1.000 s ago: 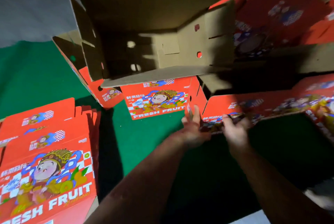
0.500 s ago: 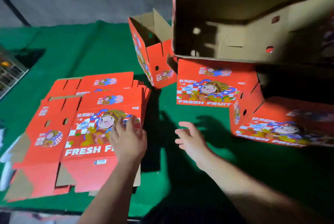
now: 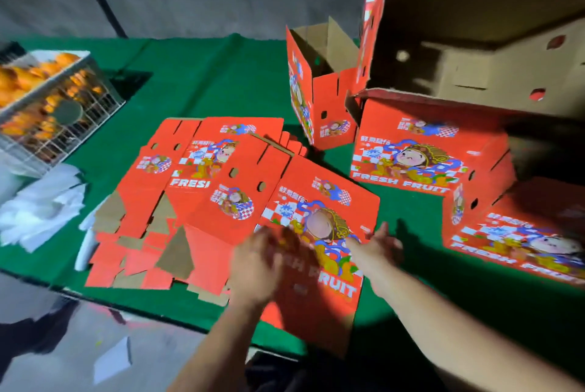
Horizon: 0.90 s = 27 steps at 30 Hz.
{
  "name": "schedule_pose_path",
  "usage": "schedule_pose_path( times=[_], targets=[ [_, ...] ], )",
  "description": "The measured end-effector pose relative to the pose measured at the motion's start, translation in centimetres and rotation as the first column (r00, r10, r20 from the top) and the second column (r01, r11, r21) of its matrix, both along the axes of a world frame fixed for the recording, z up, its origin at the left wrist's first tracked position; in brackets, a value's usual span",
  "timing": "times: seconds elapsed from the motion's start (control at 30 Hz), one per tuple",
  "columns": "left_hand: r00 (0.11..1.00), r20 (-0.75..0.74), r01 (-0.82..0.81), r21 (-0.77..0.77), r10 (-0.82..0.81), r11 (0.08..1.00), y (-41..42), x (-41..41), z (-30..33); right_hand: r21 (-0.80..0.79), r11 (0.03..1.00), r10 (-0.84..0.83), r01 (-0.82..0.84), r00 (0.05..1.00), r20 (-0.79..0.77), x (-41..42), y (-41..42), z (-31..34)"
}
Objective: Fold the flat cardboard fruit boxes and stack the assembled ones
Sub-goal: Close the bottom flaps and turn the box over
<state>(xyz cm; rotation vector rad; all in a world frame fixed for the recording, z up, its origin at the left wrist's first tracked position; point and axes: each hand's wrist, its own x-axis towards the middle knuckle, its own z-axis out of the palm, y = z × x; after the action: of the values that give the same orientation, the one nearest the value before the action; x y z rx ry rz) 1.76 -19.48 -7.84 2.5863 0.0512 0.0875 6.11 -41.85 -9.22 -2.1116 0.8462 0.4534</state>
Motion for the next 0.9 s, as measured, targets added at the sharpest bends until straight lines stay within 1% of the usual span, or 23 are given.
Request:
schedule_pose_path(
  times=[0.03, 0.07, 0.1, 0.13, 0.17, 0.23, 0.27, 0.33, 0.37, 0.43, 0.47, 0.5, 0.53, 0.57, 0.6, 0.63, 0.73, 0.77, 0.83, 0.9],
  targets=[
    [0.989, 0.034, -0.146, 0.089, 0.144, 0.985, 1.9, 0.4, -0.2, 0.083, 0.995, -0.046, 0.050, 0.998, -0.044, -0.5, -0.7, -0.5],
    [0.961, 0.001, -0.275, 0.143, 0.277, 0.951, 3.4, 0.8, -0.3, 0.183, 0.976, -0.102, 0.118, 0.990, -0.095, -0.9, -1.1, -1.0],
    [0.922, -0.074, -0.366, 0.164, 0.381, 0.916, 4.3, 1.3, -0.4, 0.278, 0.945, -0.142, 0.173, 0.982, -0.126, -1.4, -1.3, -1.4],
    [0.886, -0.147, -0.418, 0.160, 0.440, 0.894, 4.8, 1.7, -0.3, 0.356, 0.912, -0.167, 0.204, 0.977, -0.133, -1.8, -1.4, -1.8],
    [0.866, -0.189, -0.441, 0.151, 0.463, 0.885, 5.0, 2.1, -0.3, 0.433, 0.874, -0.183, 0.219, 0.975, -0.122, -2.1, -1.4, -2.1],
    [0.851, -0.189, -0.469, 0.145, 0.489, 0.871, 5.3, 2.8, -0.2, 0.567, 0.779, -0.224, 0.267, 0.964, -0.146, -2.6, -1.5, -2.5],
    [0.849, -0.178, -0.480, 0.131, 0.497, 0.868, 5.8, 3.1, 0.1, 0.604, 0.745, -0.235, 0.283, 0.959, -0.160, -2.7, -1.6, -2.4],
    [0.834, -0.216, -0.498, 0.100, 0.508, 0.861, 7.5, 3.9, 0.5, 0.641, 0.706, -0.284, 0.301, 0.950, -0.132, -2.8, -1.9, -1.9],
    [0.816, -0.255, -0.505, 0.120, 0.518, 0.855, 8.5, 4.3, 0.8, 0.649, 0.697, -0.323, 0.305, 0.942, -0.095, -2.8, -2.1, -1.4],
    [0.781, -0.330, -0.478, 0.229, 0.529, 0.848, 10.2, 5.2, 1.1, 0.617, 0.726, -0.379, 0.305, 0.925, -0.011, -2.4, -2.7, -0.2],
    [0.782, -0.359, -0.443, 0.252, 0.509, 0.860, 10.8, 5.6, 1.1, 0.618, 0.728, -0.387, 0.297, 0.922, 0.012, -2.4, -3.1, 0.3],
    [0.799, -0.390, -0.404, 0.214, 0.457, 0.889, 11.1, 6.0, 1.1, 0.647, 0.708, -0.392, 0.285, 0.920, 0.024, -2.5, -3.5, 0.8],
    [0.830, -0.413, -0.359, 0.118, 0.374, 0.926, 11.0, 6.4, 1.3, 0.678, 0.685, -0.393, 0.267, 0.919, 0.035, -2.5, -4.0, 1.2],
    [0.860, -0.414, -0.330, -0.008, 0.298, 0.944, 10.7, 6.6, 1.4, 0.700, 0.670, -0.397, 0.249, 0.916, 0.053, -2.6, -4.6, 1.6],
    [0.883, -0.395, -0.319, -0.107, 0.254, 0.942, 10.2, 6.6, 1.7, 0.705, 0.669, -0.404, 0.236, 0.911, 0.079, -2.5, -5.3, 1.9],
    [0.896, -0.360, -0.333, -0.160, 0.259, 0.929, 9.9, 6.5, 1.6, 0.703, 0.672, -0.425, 0.233, 0.899, 0.109, -2.4, -5.9, 2.6],
    [0.904, -0.256, -0.386, -0.152, 0.341, 0.910, 9.4, 5.7, 1.5, 0.688, 0.674, -0.520, 0.268, 0.834, 0.184, -1.8, -7.9, 4.1],
    [0.912, -0.246, -0.374, -0.177, 0.327, 0.910, 9.4, 5.4, 1.3, 0.678, 0.683, -0.529, 0.272, 0.824, 0.202, -1.8, -8.4, 4.5],
    [0.934, -0.263, -0.307, -0.246, 0.241, 0.919, 9.0, 5.2, 1.6, 0.638, 0.723, -0.495, 0.263, 0.842, 0.215, -1.9, -9.4, 4.9],
    [0.920, -0.313, -0.331, -0.290, 0.238, 0.898, 7.8, 5.0, 3.2, 0.595, 0.762, -0.442, 0.255, 0.877, 0.190, -2.3, -10.1, 5.2]
  ],
)
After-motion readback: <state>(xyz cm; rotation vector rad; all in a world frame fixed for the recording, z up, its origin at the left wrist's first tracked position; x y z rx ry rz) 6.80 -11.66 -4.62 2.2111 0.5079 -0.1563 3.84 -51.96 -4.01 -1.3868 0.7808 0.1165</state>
